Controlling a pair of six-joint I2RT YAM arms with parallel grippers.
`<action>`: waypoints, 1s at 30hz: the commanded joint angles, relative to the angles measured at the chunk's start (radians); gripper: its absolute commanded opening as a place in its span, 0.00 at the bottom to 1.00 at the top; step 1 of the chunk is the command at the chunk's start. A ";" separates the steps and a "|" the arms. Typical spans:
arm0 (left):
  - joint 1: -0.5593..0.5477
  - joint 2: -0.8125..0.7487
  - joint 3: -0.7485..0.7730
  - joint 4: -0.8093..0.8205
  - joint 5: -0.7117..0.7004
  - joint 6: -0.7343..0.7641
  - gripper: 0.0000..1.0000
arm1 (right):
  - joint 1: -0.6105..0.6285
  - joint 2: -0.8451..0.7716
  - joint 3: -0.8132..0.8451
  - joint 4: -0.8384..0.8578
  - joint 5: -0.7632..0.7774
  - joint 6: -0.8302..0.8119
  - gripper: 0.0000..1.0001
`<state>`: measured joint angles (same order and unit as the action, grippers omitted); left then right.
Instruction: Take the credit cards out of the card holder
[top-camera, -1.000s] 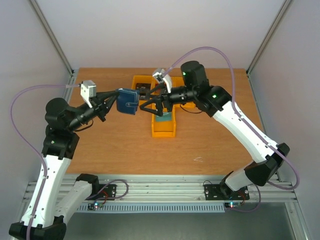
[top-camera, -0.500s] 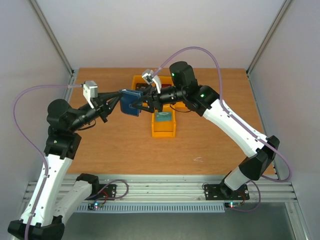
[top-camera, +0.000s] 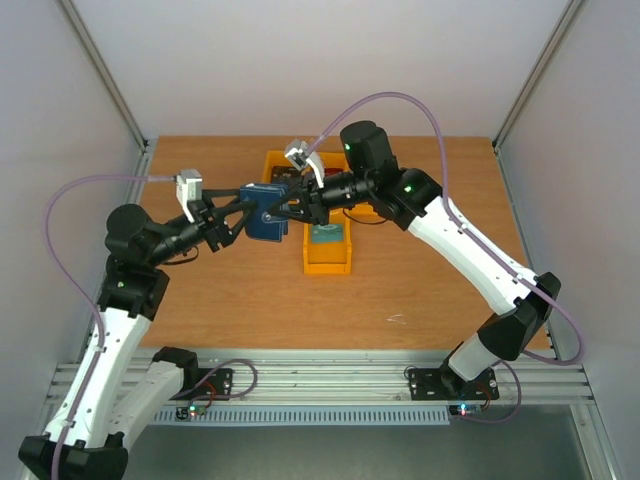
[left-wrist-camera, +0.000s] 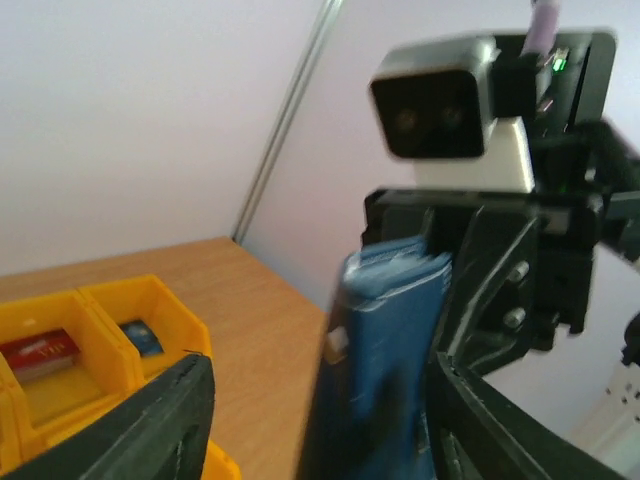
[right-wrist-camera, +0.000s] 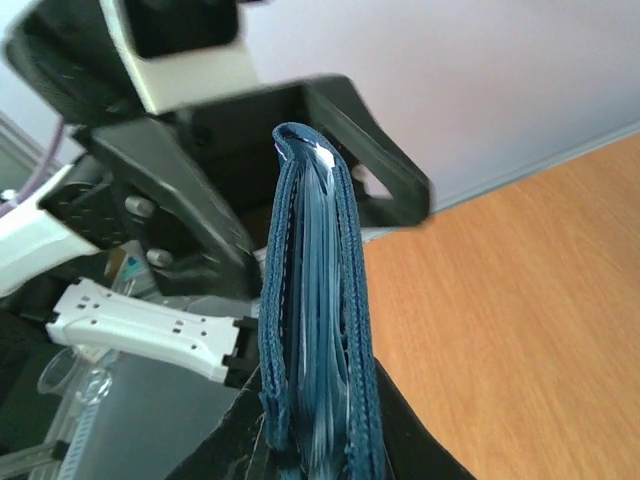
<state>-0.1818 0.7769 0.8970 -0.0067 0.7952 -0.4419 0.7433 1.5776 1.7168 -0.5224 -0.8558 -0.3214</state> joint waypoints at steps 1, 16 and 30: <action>-0.005 -0.014 -0.077 0.105 0.142 -0.036 0.61 | 0.000 -0.012 0.123 -0.184 -0.115 -0.179 0.01; -0.011 0.054 -0.055 0.174 0.383 0.114 0.29 | -0.002 0.188 0.547 -0.704 -0.188 -0.587 0.01; -0.060 -0.043 -0.138 0.050 -0.271 0.074 0.00 | 0.032 0.079 0.331 -0.391 0.808 -0.117 0.41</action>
<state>-0.2317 0.7799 0.7734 0.0689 0.8585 -0.3523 0.7414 1.7256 2.1387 -1.0370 -0.5137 -0.6582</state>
